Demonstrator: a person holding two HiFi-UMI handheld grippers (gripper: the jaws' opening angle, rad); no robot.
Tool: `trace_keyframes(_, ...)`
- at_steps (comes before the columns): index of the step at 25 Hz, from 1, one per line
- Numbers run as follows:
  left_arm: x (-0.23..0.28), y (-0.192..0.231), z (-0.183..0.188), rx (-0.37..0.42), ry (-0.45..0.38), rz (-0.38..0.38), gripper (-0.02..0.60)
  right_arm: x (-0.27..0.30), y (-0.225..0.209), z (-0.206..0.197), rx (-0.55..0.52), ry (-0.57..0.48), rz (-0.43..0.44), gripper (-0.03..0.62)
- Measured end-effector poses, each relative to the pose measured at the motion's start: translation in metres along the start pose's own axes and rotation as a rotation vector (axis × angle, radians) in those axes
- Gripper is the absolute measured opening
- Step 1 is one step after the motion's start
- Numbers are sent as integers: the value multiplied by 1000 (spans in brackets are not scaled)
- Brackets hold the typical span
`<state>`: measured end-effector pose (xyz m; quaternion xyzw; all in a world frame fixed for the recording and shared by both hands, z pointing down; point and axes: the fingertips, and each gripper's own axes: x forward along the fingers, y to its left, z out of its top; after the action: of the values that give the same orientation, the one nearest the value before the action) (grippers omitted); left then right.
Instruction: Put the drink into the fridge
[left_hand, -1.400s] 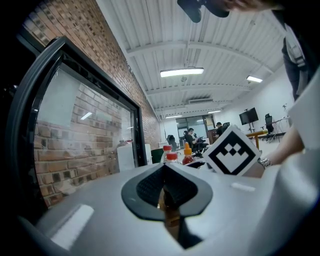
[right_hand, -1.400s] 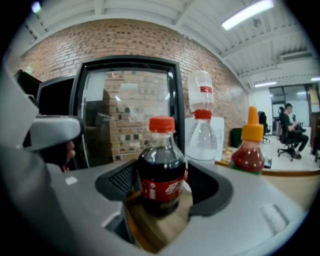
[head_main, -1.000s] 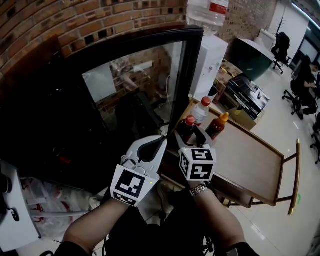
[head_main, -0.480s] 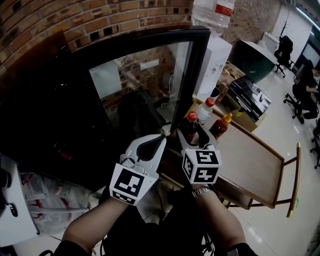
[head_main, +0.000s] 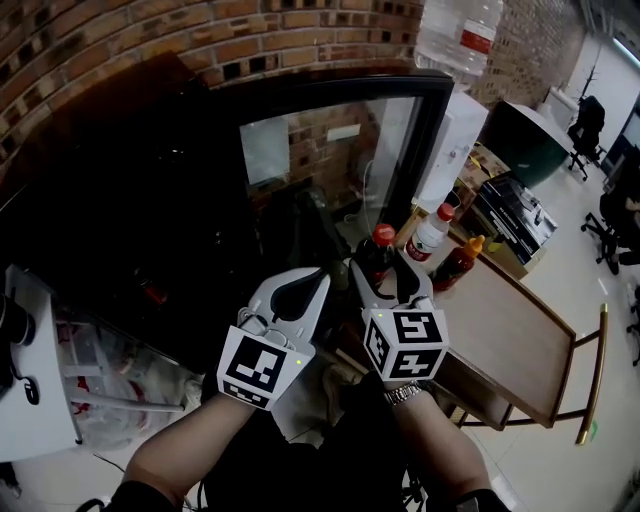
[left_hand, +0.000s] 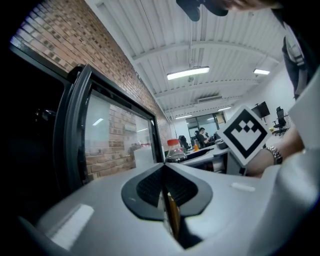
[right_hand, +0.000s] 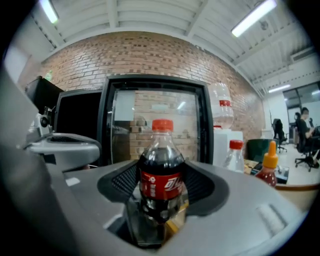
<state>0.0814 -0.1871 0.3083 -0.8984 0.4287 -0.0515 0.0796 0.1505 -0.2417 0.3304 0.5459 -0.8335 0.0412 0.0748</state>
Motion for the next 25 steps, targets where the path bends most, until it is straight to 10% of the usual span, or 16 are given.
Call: trace_keyframes(25,-197,121,-25,20,77,399,5,16,257,29,-62,-74,454,279)
